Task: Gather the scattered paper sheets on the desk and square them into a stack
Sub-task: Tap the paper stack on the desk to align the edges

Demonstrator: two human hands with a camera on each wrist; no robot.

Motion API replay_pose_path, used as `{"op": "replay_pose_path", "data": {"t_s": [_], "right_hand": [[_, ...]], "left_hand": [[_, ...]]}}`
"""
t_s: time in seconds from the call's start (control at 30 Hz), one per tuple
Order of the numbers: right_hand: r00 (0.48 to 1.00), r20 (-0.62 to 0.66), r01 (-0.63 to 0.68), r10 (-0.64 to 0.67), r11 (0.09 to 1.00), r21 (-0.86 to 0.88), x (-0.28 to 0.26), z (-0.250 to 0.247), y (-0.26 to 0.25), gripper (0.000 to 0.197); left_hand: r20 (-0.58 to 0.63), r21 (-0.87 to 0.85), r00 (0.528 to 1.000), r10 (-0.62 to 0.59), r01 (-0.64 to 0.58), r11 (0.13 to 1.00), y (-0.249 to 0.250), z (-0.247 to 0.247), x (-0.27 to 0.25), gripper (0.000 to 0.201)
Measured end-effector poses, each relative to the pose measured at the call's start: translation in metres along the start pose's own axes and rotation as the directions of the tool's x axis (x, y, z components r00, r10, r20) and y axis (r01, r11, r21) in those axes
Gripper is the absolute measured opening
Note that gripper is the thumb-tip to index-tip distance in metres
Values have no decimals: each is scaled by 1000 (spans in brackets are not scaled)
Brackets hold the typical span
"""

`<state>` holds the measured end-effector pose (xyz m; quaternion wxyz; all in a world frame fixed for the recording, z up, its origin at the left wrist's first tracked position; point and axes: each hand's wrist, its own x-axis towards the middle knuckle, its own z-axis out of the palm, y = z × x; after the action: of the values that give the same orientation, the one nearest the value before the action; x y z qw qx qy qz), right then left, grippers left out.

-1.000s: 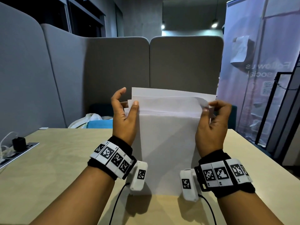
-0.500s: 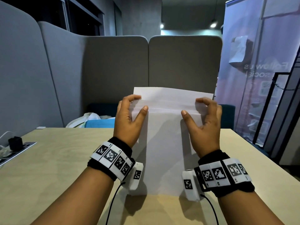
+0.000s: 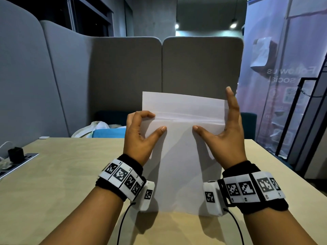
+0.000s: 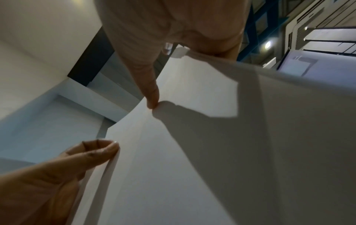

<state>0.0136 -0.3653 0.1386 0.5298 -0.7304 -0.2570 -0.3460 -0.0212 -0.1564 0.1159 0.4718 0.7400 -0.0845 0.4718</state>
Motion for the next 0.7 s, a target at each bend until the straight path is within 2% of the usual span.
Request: {"op": "replay_pose_path", "data": {"t_s": [0.07, 0.13, 0.23, 0.4, 0.53, 0.7], "right_hand": [[1000, 22, -6, 6, 1000, -14, 3, -1, -2, 99], [999, 40, -18, 20, 999, -50, 2, -2, -6, 88], [999, 30, -11, 12, 999, -53, 1, 0, -7, 70], [1000, 27, 10, -10, 1000, 8, 2, 4, -2, 63], [1000, -12, 19, -19, 999, 48, 1, 4, -1, 62], [998, -63, 21, -20, 1000, 10, 0, 9, 4, 45]], "left_hand": [[-6, -17, 1000, -15, 15, 1000, -2, 0, -1, 43], [7, -54, 998, -55, 55, 997, -2, -1, -1, 49], [31, -117, 997, -76, 79, 990, 0, -2, -1, 70], [23, -160, 998, -65, 67, 985, 2, -2, 0, 95], [20, -186, 995, -100, 102, 977, 1, -2, 1, 98], [46, -251, 987, -152, 158, 955, -6, -3, 1, 94]]}}
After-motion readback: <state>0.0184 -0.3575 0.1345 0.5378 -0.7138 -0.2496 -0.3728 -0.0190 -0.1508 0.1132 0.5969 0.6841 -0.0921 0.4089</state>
